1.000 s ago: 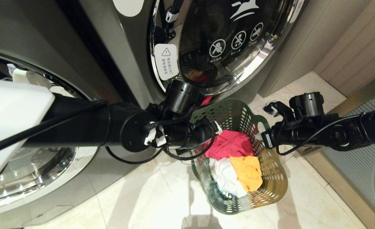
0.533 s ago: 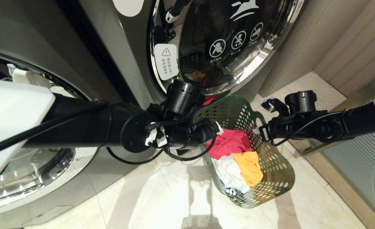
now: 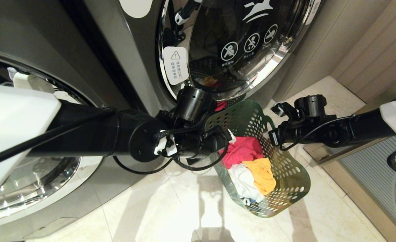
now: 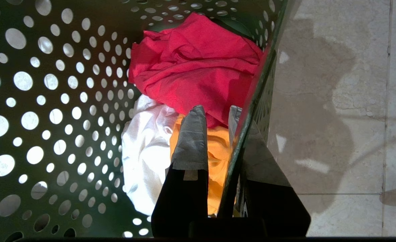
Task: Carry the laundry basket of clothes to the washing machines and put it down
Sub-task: Pick up the clothes basket and put it beside the washing machine
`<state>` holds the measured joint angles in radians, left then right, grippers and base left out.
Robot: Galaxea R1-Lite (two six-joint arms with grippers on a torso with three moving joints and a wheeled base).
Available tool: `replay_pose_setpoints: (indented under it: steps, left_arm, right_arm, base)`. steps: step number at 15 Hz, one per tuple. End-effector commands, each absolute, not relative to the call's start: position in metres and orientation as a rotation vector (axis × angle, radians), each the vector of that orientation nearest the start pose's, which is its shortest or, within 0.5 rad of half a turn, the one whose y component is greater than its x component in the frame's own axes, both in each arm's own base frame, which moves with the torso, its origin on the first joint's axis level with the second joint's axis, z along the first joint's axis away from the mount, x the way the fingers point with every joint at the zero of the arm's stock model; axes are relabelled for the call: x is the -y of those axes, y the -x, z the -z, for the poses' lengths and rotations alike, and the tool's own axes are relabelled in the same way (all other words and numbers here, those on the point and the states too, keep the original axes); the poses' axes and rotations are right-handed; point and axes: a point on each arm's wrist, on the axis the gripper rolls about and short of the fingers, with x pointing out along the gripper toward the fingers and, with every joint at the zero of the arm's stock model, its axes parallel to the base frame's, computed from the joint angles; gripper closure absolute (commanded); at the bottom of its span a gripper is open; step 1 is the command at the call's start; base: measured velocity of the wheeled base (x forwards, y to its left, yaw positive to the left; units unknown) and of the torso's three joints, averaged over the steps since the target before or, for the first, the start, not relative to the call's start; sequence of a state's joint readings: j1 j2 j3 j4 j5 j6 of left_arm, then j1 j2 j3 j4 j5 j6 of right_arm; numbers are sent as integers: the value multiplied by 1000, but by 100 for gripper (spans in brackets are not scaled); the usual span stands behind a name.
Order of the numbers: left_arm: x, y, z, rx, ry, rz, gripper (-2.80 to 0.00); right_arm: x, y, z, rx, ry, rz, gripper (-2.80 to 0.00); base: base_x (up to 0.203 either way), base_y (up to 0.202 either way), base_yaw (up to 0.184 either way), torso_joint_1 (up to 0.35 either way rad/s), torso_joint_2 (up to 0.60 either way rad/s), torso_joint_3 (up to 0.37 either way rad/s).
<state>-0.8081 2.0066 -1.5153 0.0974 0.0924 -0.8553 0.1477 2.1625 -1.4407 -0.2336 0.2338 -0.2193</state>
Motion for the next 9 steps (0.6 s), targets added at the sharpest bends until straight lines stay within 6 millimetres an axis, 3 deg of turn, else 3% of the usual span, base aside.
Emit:
replay_pose_setpoints:
  steps: [1,9]
  left_arm:
    - [289,-279,-198,-791,539,408,-280]
    - [290,-279,-198,-791,540,409,-280]
  right_arm:
    - [-70,-435,-138,-454,191,-427,0]
    - [-70,-431,-138,-494,199,-384,0]
  base:
    - [0,0,0,0,0,0]
    - [0,0,0,0,0,0]
